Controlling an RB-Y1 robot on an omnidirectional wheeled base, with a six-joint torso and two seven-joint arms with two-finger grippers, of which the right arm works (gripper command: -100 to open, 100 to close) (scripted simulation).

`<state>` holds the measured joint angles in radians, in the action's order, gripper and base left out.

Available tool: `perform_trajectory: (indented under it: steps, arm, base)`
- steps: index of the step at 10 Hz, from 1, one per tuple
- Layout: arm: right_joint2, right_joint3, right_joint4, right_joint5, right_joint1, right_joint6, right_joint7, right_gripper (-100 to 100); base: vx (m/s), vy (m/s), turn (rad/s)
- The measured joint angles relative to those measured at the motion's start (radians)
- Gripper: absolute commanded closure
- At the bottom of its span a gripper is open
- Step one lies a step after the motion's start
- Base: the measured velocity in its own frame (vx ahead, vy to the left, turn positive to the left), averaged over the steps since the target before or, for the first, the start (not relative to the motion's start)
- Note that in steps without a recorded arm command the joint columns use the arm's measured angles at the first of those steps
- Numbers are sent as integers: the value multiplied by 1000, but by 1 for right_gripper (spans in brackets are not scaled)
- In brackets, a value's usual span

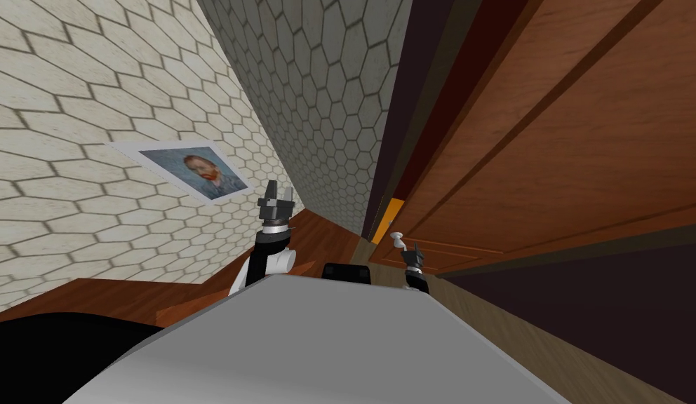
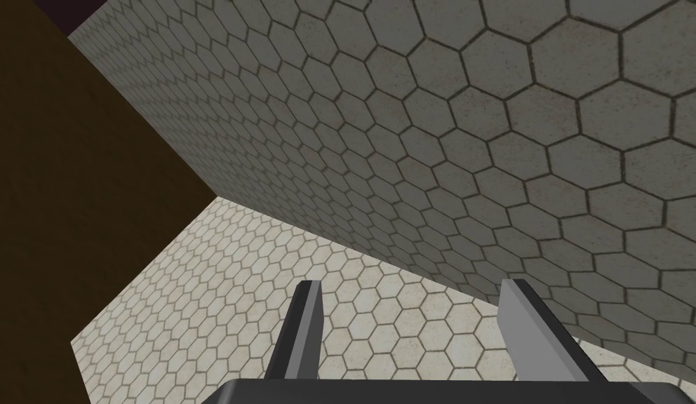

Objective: Pull the door open

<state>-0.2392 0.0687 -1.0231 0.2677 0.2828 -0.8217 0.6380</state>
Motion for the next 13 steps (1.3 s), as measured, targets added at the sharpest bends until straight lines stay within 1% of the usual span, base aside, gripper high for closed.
perform_trajectory:
  steps: [1, 3, 4, 5, 6, 7, 8, 9, 10, 11, 13]
  arm:
    - [-3, -1, 9, 0, -1, -8, 4, -100]
    - [0, -1, -2, 0, 2, -2, 1, -100]
    - [-3, -2, 20, -1, -9, -11, 5, -100]
    - [-11, 1, 21, 11, -7, -15, 23, -100]
    - [-17, 3, 13, 24, -3, -14, 47, -100]
    - [-18, 1, 6, 34, 1, -9, 68, -100]
    - [-23, -2, 10, 40, -1, -9, 84, -100]
    - [-22, -8, 19, 46, 3, -19, 103, -100]
    - [-19, -12, 11, 49, 12, -20, 114, -100]
    - [-18, -17, 11, 57, 16, -21, 130, -100]
    - [-21, -26, -9, 71, 36, -17, 165, -100]
  base:
    - [-9, -10, -14]
    - [-2, -3, -5]
    - [-38, -30, 24]
    - [-72, -32, 59]
    - [-77, -20, 89]
    - [-49, -3, 41]
    - [-40, 0, 42]
    - [-41, -8, 5]
    - [-52, -5, 71]
    - [-38, -4, 51]
    - [-37, -12, 33]
